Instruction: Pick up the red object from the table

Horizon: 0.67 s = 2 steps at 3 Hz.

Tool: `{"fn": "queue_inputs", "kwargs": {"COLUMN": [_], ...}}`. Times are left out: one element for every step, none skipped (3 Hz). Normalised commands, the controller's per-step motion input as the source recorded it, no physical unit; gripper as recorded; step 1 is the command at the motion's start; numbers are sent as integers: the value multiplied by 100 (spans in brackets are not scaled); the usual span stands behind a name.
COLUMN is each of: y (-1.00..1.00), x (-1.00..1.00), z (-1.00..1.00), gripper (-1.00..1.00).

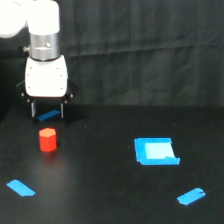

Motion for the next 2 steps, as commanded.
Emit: {"fn": "queue_inputs", "kwargs": {"y": [-96, -88], "x": [35, 11], "z": [-15, -12], "gripper": [98, 18]}}
